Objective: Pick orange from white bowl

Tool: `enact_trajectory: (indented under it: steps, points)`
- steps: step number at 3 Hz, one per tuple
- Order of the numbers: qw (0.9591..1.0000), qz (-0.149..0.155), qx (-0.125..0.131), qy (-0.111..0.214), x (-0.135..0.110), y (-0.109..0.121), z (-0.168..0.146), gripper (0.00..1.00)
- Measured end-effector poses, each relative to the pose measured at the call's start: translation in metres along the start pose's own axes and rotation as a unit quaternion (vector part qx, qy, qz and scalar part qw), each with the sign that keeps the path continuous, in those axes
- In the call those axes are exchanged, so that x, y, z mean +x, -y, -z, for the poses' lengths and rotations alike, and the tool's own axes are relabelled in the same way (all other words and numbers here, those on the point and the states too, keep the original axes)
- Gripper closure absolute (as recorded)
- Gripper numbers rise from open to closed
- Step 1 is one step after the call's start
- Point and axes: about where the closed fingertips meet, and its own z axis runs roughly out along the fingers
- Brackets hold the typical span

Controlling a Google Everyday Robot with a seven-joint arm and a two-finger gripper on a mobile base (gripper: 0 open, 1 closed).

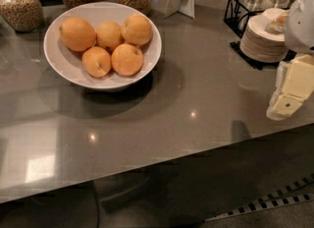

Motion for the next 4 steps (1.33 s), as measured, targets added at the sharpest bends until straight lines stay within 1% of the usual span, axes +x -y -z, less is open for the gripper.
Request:
enact_trajectory:
  steps: [1, 2, 3, 4]
  points:
    - [1.0, 0.0, 0.0, 0.0, 0.0, 0.0, 0.0, 0.0]
    - [0.9984, 0.03, 0.029, 0.038, -0.019, 0.017, -0.006, 0.0]
    - [0.9866, 0.076, 0.072, 0.125, -0.057, 0.055, -0.014, 0.0]
    - [0.9649, 0.128, 0.101, 0.206, -0.101, 0.091, -0.02, 0.0]
